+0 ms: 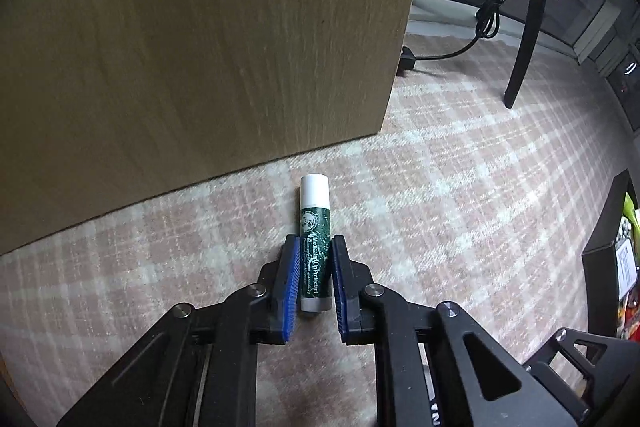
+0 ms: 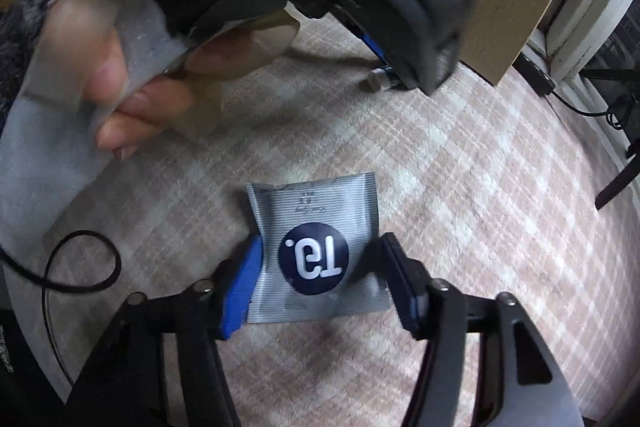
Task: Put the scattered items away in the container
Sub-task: 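Grasp the green lip balm with the left gripper while the right grasps the grey sachet, then carry the lip balm and sachet to the bin and open both grippers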
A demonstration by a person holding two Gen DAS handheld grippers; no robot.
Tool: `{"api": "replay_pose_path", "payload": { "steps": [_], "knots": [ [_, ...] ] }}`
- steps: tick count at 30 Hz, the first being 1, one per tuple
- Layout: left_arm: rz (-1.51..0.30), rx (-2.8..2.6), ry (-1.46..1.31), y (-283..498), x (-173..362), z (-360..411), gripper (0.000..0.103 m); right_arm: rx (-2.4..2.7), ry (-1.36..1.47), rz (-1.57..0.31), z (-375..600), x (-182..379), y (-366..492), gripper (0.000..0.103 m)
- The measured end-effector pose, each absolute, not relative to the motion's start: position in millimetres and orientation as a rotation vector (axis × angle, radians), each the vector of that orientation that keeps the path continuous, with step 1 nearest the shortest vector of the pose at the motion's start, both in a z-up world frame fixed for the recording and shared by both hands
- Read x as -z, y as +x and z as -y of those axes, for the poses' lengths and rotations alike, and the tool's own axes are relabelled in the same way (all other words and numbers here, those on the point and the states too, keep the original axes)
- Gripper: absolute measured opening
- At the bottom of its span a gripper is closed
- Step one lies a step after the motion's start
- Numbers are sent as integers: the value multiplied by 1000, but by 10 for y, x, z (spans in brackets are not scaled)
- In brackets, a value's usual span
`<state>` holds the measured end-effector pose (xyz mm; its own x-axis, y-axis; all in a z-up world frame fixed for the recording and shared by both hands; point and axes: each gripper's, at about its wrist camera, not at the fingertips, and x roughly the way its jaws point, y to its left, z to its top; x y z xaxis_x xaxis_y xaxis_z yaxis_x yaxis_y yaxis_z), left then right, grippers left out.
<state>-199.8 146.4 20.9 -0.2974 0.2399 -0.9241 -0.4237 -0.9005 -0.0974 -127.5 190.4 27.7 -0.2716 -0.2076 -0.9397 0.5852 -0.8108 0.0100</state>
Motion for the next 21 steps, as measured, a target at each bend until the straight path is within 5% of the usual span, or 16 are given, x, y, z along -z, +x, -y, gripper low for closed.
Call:
{"api": "replay_pose_path", "payload": {
  "steps": [5, 6, 10, 21],
  "knots": [
    [-193, -2248, -1556, -1869, -217, -1221, 14, 2146, 1500, -443, -1963, -321, -1248, 42],
    [-178, -2252, -1562, -1836, -221, -1161, 14, 2146, 1512, -400, -2003, -346, -1255, 21],
    [-184, -2274, -1554, -1674, -257, -993, 14, 2183, 1554, -336, -2112, -389, -1292, 5],
    [-153, -2319, -1489, -1287, -547, -789, 14, 2296, 1547, -27, -2624, -663, -1447, 1]
  ]
}}
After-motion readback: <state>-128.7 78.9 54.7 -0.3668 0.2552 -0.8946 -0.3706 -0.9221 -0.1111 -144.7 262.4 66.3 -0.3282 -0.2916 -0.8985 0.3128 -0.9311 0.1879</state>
